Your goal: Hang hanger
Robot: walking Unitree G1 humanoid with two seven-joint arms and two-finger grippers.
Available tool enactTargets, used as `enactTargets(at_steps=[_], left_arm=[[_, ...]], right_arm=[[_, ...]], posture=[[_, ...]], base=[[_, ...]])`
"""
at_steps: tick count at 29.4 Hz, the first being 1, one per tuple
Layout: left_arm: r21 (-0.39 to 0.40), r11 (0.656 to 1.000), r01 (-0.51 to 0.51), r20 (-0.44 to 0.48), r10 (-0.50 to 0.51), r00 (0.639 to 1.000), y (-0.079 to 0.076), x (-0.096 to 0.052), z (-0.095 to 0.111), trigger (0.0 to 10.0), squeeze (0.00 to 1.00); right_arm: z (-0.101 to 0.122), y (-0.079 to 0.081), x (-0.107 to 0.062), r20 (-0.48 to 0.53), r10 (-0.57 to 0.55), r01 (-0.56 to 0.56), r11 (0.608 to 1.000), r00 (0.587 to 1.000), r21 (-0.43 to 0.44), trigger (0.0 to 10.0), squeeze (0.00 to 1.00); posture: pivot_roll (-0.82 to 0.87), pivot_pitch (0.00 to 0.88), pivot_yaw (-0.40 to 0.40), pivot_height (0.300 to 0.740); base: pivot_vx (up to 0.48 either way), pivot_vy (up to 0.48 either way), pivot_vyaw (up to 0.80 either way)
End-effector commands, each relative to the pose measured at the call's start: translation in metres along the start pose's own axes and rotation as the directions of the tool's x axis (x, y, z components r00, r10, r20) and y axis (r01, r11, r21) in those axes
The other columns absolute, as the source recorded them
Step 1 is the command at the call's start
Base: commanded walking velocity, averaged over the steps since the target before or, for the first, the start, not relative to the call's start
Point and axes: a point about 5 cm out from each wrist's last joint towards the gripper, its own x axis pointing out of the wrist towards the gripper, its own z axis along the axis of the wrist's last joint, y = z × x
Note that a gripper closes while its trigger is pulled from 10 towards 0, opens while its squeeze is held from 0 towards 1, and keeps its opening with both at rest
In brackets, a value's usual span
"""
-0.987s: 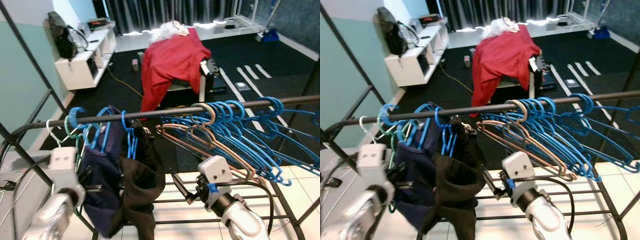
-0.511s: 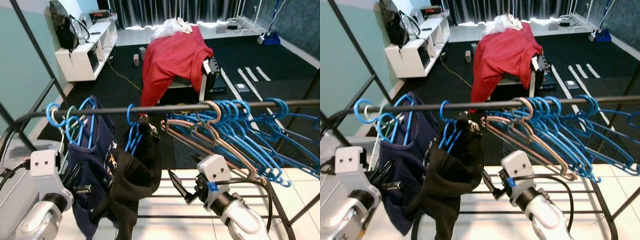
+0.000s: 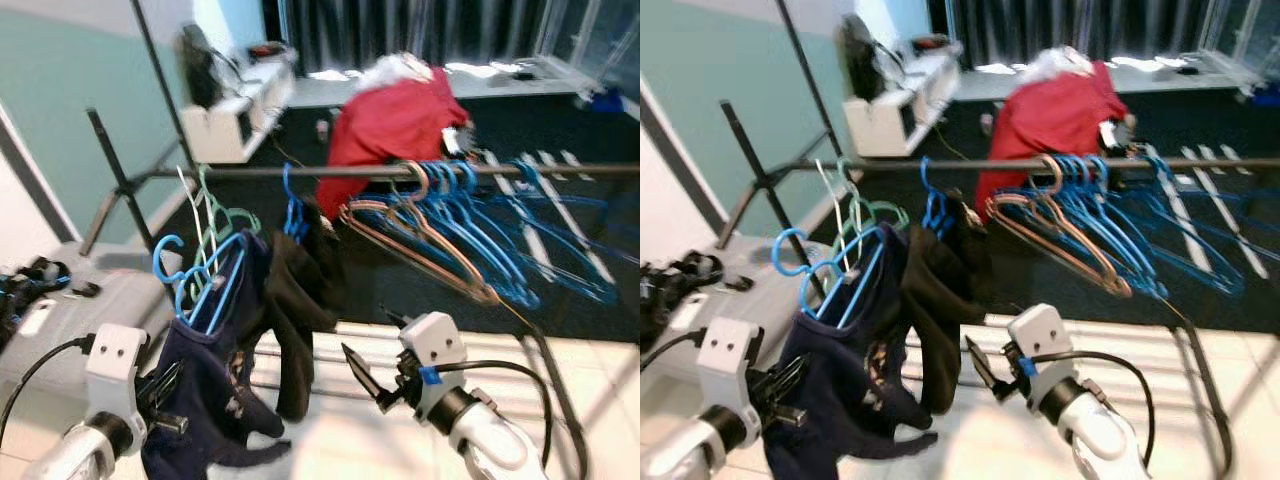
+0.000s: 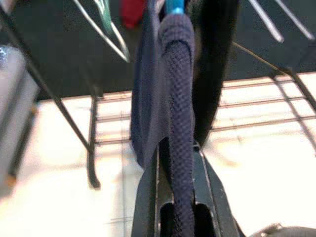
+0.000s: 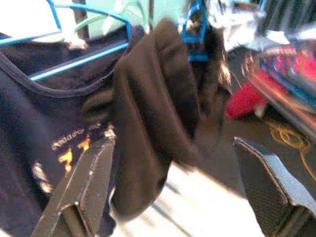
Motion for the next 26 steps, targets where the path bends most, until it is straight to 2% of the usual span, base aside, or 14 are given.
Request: enactTargets(at_steps=[1, 6, 8, 9, 10, 11, 13, 15, 16, 17, 19, 20, 21, 26], left_arm=[[0.055, 0.998, -0.023, 0.028, 0.021, 0.999, 0.012, -0.004, 0.009, 10.0, 0.00], [0.076, 0.997, -0.011, 0.052, 0.007, 0.999, 0.017, -0.004, 0.018, 10.0, 0.00], [0.046, 0.999, 0.022, 0.149, -0.029, 0.988, 0.014, 0.002, 0.038, 10.0, 0.00], [0.046, 0.999, 0.022, 0.149, -0.029, 0.988, 0.014, 0.002, 0.038, 10.0, 0.00], [0.021, 0.999, 0.038, 0.209, -0.042, 0.977, 0.013, 0.006, 0.049, 10.0, 0.00], [0.021, 0.999, 0.038, 0.209, -0.042, 0.977, 0.013, 0.006, 0.049, 10.0, 0.00], [0.006, 0.995, 0.096, 0.317, -0.093, 0.944, 0.010, 0.012, 0.070, 10.0, 0.00], [0.005, 0.993, 0.120, 0.347, -0.114, 0.931, 0.010, 0.014, 0.076, 10.0, 0.00], [0.007, 0.976, 0.216, 0.399, -0.201, 0.894, 0.003, 0.019, 0.089, 10.0, 0.00], [0.007, 0.976, 0.216, 0.399, -0.201, 0.894, 0.003, 0.019, 0.089, 10.0, 0.00], [0.016, 0.965, 0.260, 0.411, -0.244, 0.878, -0.002, 0.020, 0.093, 10.0, 0.00], [0.039, 0.947, 0.320, 0.421, -0.306, 0.854, -0.009, 0.024, 0.099, 10.0, 0.00], [0.039, 0.947, 0.320, 0.421, -0.306, 0.854, -0.009, 0.024, 0.099, 10.0, 0.00], [0.107, 0.905, 0.412, 0.412, -0.417, 0.810, -0.022, 0.033, 0.110, 10.0, 0.00]], right_arm=[[0.003, 0.004, 0.002, 0.017, 0.016, -0.016, 1.000, 1.000, 0.007, 10.0, 0.00], [0.004, 0.002, 0.003, 0.023, 0.010, -0.011, 1.000, 1.000, 0.027, 10.0, 0.00], [0.009, -0.009, 0.004, 0.065, -0.066, 0.055, 0.986, 0.996, 0.160, 10.0, 0.00], [0.009, -0.009, 0.004, 0.065, -0.066, 0.055, 0.986, 0.996, 0.160, 10.0, 0.00], [0.012, -0.019, 0.004, 0.094, -0.125, 0.098, 0.964, 0.988, 0.249, 10.0, 0.00], [0.012, -0.019, 0.004, 0.094, -0.125, 0.098, 0.964, 0.988, 0.249, 10.0, 0.00], [0.018, -0.036, 0.004, 0.157, -0.217, 0.139, 0.907, 0.964, 0.399, 10.0, 0.00], [0.021, -0.042, 0.004, 0.177, -0.242, 0.143, 0.886, 0.954, 0.441, 10.0, 0.00], [0.026, -0.054, 0.006, 0.229, -0.288, 0.121, 0.828, 0.930, 0.548, 10.0, 0.00], [0.026, -0.054, 0.006, 0.229, -0.288, 0.121, 0.828, 0.930, 0.548, 10.0, 0.00], [0.029, -0.059, 0.007, 0.251, -0.302, 0.102, 0.802, 0.920, 0.589, 10.0, 0.00], [0.033, -0.064, 0.009, 0.289, -0.310, 0.062, 0.772, 0.906, 0.632, 10.0, 0.00], [0.033, -0.064, 0.009, 0.289, -0.310, 0.062, 0.772, 0.906, 0.632, 10.0, 0.00], [0.054, -0.071, 0.014, 0.415, -0.300, -0.080, 0.723, 0.859, 0.686, 10.0, 0.00]], posture=[[-0.07, 0.000, 0.076, 0.740], [-0.07, 0.000, 0.078, 0.740], [-0.08, 0.000, 0.084, 0.740], [-0.08, 0.000, 0.084, 0.740], [-0.08, 0.000, 0.089, 0.740], [-0.08, 0.000, 0.089, 0.740], [-0.08, 0.000, 0.094, 0.740], [-0.08, 0.000, 0.094, 0.740], [-0.08, 0.000, 0.098, 0.740], [-0.08, 0.000, 0.098, 0.740], [-0.08, 0.000, 0.098, 0.740], [-0.08, 0.000, 0.093, 0.740], [-0.08, 0.000, 0.093, 0.740], [-0.08, 0.000, 0.095, 0.740]], base=[[-0.480, 0.000, 0.00], [-0.462, 0.000, 0.00], [0.000, 0.000, 0.00], [0.000, 0.000, 0.00], [0.000, 0.000, 0.00], [0.000, 0.000, 0.00], [0.000, 0.000, 0.00], [0.000, 0.000, 0.00], [0.000, 0.000, 0.00], [0.000, 0.000, 0.00], [0.000, 0.000, 0.00], [0.000, 0.000, 0.00], [0.000, 0.000, 0.00], [0.000, 0.000, 0.00]])
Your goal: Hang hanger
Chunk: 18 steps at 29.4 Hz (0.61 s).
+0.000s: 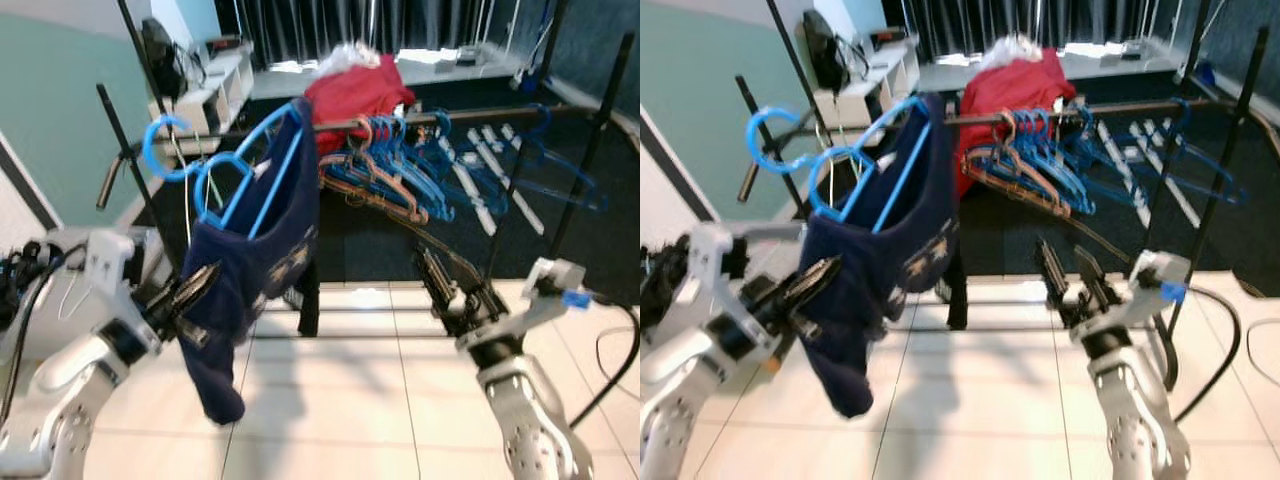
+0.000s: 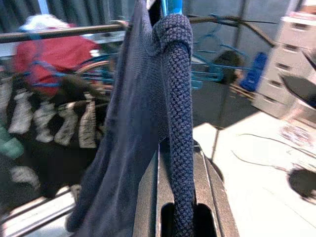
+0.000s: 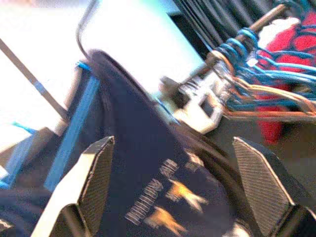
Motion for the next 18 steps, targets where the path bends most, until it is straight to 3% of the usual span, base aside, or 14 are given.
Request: enactTargets(at_steps=[1, 5, 7, 11, 14, 18], left_arm=[[0.037, 0.998, 0.043, -0.010, -0.043, 0.999, 0.001, 0.001, 0.006, 10.0, 0.00], [0.100, 0.990, 0.100, -0.062, -0.094, 0.994, 0.002, 0.004, 0.009, 10.0, 0.00], [0.156, 0.979, 0.132, -0.096, -0.118, 0.988, 0.006, 0.003, 0.017, 10.0, 0.00], [0.190, 0.966, 0.177, -0.118, -0.156, 0.981, 0.008, 0.001, 0.027, 10.0, 0.00], [0.215, 0.940, 0.265, -0.149, -0.237, 0.960, 0.003, -0.002, 0.042, 10.0, 0.00], [0.237, 0.917, 0.320, -0.149, -0.291, 0.945, -0.002, -0.001, 0.053, 10.0, 0.00]], right_arm=[[0.001, 0.005, 0.004, 0.018, 0.037, -0.038, 0.998, 0.999, 0.059, 10.0, 0.00], [0.012, 0.010, 0.013, 0.079, 0.056, -0.064, 0.993, 0.995, 0.104, 10.0, 0.00], [0.016, 0.006, 0.017, 0.083, 0.023, -0.028, 0.998, 0.996, 0.063, 10.0, 0.00], [0.017, -0.002, 0.018, 0.077, -0.018, 0.015, 0.999, 0.997, 0.041, 10.0, 0.00], [0.018, -0.006, 0.020, 0.076, -0.035, 0.031, 0.998, 0.996, 0.055, 10.0, 0.00], [0.014, -0.012, 0.022, 0.018, -0.094, 0.095, 0.995, 0.995, -0.024, 10.0, 0.00]], posture=[[-0.09, 0.000, 0.093, 0.740], [-0.09, 0.000, 0.093, 0.740], [-0.09, 0.000, 0.091, 0.740], [-0.08, 0.000, 0.088, 0.740], [-0.08, 0.000, 0.088, 0.740], [-0.08, 0.000, 0.088, 0.740]], base=[[0.000, 0.000, 0.00], [0.000, 0.000, 0.00], [0.000, 0.000, 0.00], [0.000, 0.000, 0.00], [0.000, 0.000, 0.00], [0.000, 0.000, 0.00]])
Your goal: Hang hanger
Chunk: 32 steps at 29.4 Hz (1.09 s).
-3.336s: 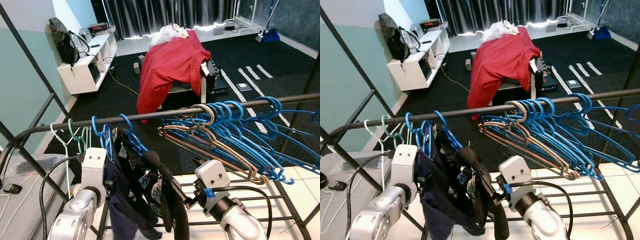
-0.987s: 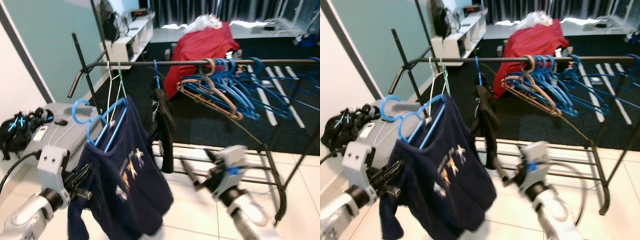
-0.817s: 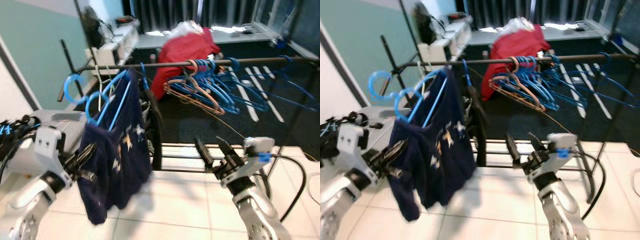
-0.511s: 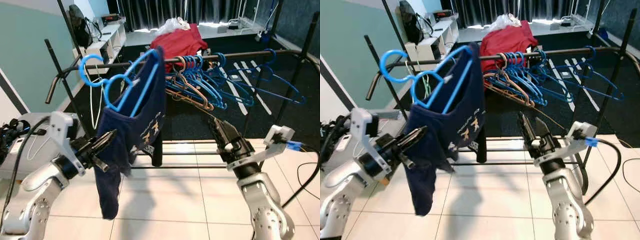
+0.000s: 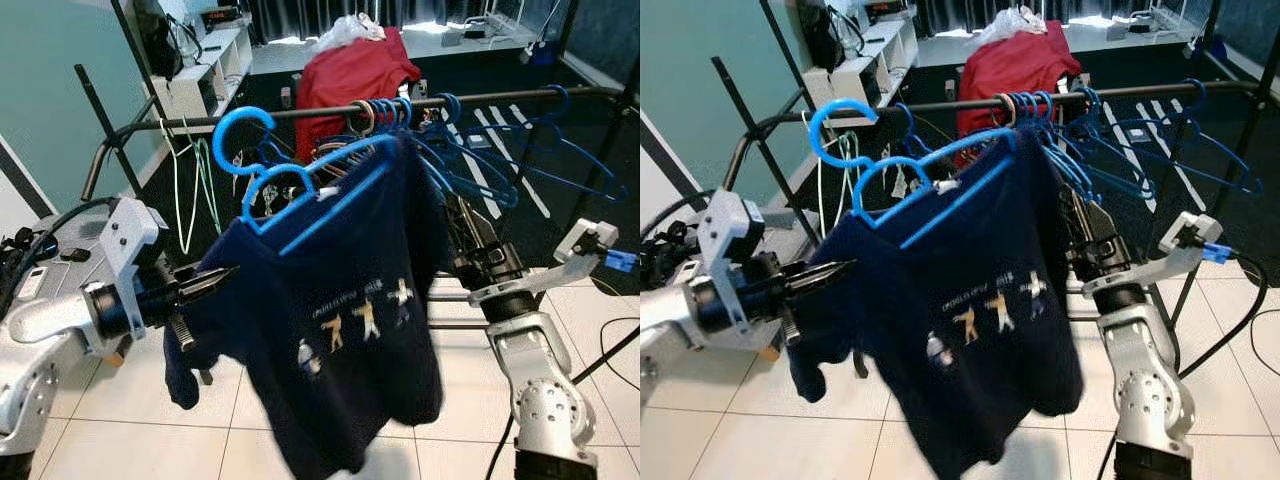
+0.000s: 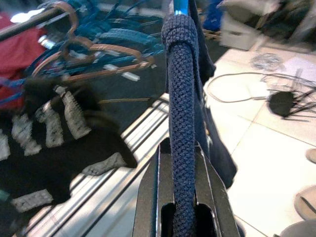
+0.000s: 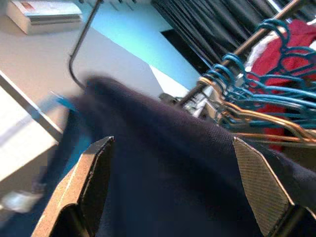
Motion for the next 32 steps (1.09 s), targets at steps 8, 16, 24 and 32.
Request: enactTargets(at_steps=[8, 16, 24, 32], left_arm=[[0.021, 0.993, 0.113, 0.093, -0.114, 0.989, -0.017, 0.015, 0.025, 10.0, 0.00], [-0.015, 0.985, 0.172, 0.113, -0.169, 0.979, -0.034, 0.028, 0.021, 10.0, 0.00], [-0.018, 0.982, 0.187, 0.113, -0.184, 0.976, -0.035, 0.030, 0.021, 10.0, 0.00], [-0.020, 0.989, 0.146, 0.066, -0.144, 0.987, -0.032, 0.027, 0.013, 10.0, 0.00]], right_arm=[[-0.012, -0.002, 0.003, -0.059, -0.031, 0.029, 0.999, 0.998, -0.023, 10.0, 0.00], [-0.022, 0.008, 0.000, -0.126, 0.032, -0.038, 0.998, 0.992, -0.043, 3.3, 0.00], [-0.022, 0.004, 0.000, -0.127, 0.018, -0.028, 0.997, 0.992, -0.074, 0.0, 0.00], [-0.019, 0.006, 0.001, -0.109, 0.023, -0.031, 0.997, 0.994, -0.077, 0.0, 0.00]], posture=[[-0.08, 0.000, 0.089, 0.740], [-0.09, 0.000, 0.089, 0.740], [-0.09, 0.000, 0.089, 0.740], [-0.09, 0.000, 0.089, 0.740]], base=[[0.000, 0.000, 0.00], [0.000, 0.000, 0.00], [0.000, 0.000, 0.00], [0.000, 0.000, 0.00]])
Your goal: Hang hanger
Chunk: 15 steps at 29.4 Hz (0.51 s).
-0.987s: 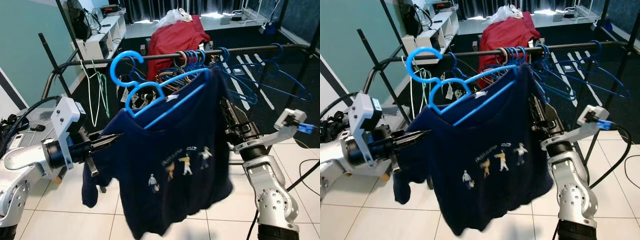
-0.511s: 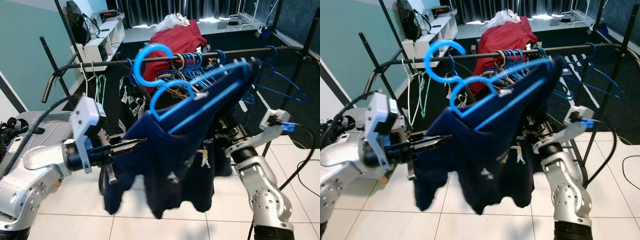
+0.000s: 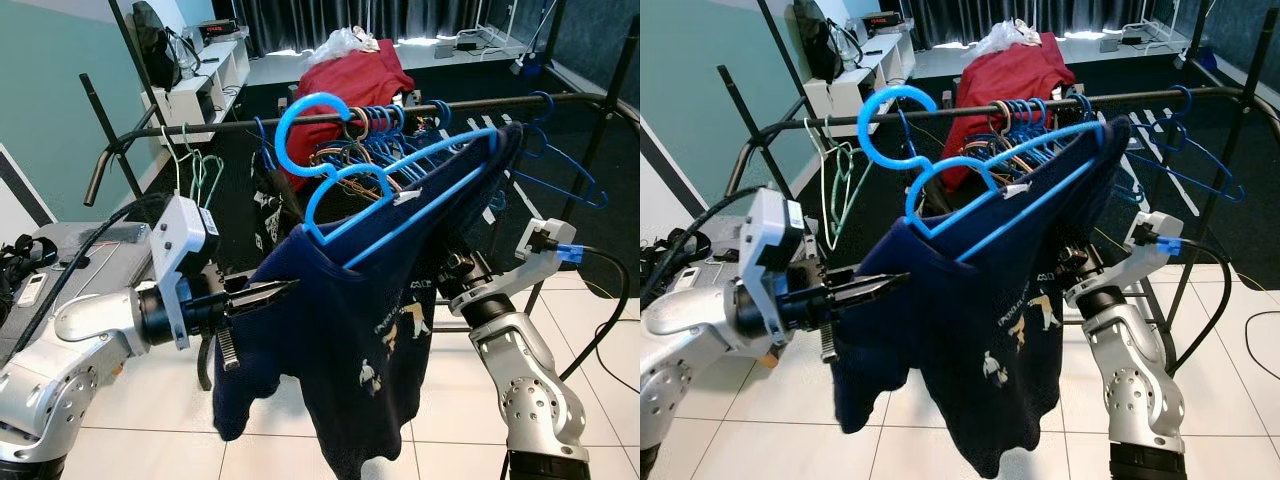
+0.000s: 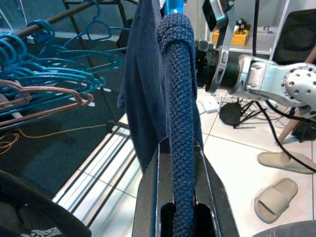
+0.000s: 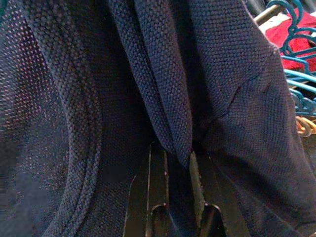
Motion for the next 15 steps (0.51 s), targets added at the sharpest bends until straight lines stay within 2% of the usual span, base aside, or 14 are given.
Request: enactTargets(at_steps=[1, 2, 4, 5, 8, 9, 11, 13, 14, 15], left_arm=[[0.030, 0.999, -0.024, -0.025, 0.025, 0.999, 0.004, -0.006, 0.000, 10.0, 0.00], [0.030, 0.999, -0.024, -0.025, 0.025, 0.999, 0.004, -0.006, 0.000, 10.0, 0.00], [0.060, 0.995, -0.075, -0.096, 0.081, 0.992, 0.015, -0.020, -0.006, 10.0, 0.00], [0.060, 0.995, -0.075, -0.096, 0.081, 0.992, 0.015, -0.020, -0.006, 10.0, 0.00], [0.157, 0.974, -0.162, -0.256, 0.199, 0.946, 0.036, -0.051, -0.015, 10.0, 0.00], [0.157, 0.974, -0.162, -0.256, 0.199, 0.946, 0.036, -0.051, -0.015, 10.0, 0.00], [0.207, 0.955, -0.211, -0.318, 0.270, 0.909, 0.047, -0.074, -0.013, 10.0, 0.00], [0.207, 0.955, -0.211, -0.318, 0.270, 0.909, 0.047, -0.074, -0.013, 10.0, 0.00], [0.227, 0.947, -0.228, -0.334, 0.295, 0.895, 0.050, -0.082, -0.010, 10.0, 0.00], [0.227, 0.947, -0.228, -0.334, 0.295, 0.895, 0.050, -0.082, -0.010, 10.0, 0.00]], right_arm=[[0.001, 0.003, 0.000, 0.012, 0.009, -0.009, 1.000, 1.000, 0.000, 0.0, 0.00], [0.001, 0.003, 0.000, 0.012, 0.009, -0.009, 1.000, 1.000, 0.000, 0.0, 0.00], [0.007, 0.001, 0.000, 0.034, 0.001, -0.001, 1.000, 0.999, -0.005, 0.0, 0.00], [0.007, 0.001, 0.000, 0.034, 0.001, -0.001, 1.000, 0.999, -0.005, 0.0, 0.00], [0.029, -0.005, -0.003, 0.065, -0.001, 0.008, 0.995, 0.998, -0.096, 0.0, 0.00], [0.029, -0.005, -0.003, 0.065, -0.001, 0.008, 0.995, 0.998, -0.096, 0.0, 0.00], [0.068, -0.022, -0.009, 0.141, -0.042, 0.067, 0.981, 0.989, -0.181, 0.0, 0.00], [0.068, -0.022, -0.009, 0.141, -0.042, 0.067, 0.981, 0.989, -0.181, 0.0, 0.00], [0.086, -0.029, -0.013, 0.180, -0.061, 0.099, 0.973, 0.982, -0.210, 0.0, 0.00], [0.086, -0.029, -0.013, 0.180, -0.061, 0.099, 0.973, 0.982, -0.210, 0.0, 0.00]], posture=[[-0.09, 0.000, 0.090, 0.740], [-0.09, 0.000, 0.090, 0.740], [-0.09, 0.000, 0.092, 0.740], [-0.09, 0.000, 0.092, 0.740], [-0.08, 0.000, 0.091, 0.740], [-0.08, 0.000, 0.091, 0.740], [-0.08, 0.000, 0.093, 0.740], [-0.08, 0.000, 0.093, 0.740], [-0.09, 0.000, 0.092, 0.740], [-0.09, 0.000, 0.092, 0.740]], base=[[0.000, 0.000, 0.00], [0.000, 0.000, 0.00], [0.000, 0.000, 0.00], [0.000, 0.000, 0.00], [0.000, 0.000, 0.00], [0.000, 0.000, 0.00], [0.000, 0.000, 0.00], [0.000, 0.000, 0.00], [0.000, 0.000, 0.00], [0.000, 0.000, 0.00]])
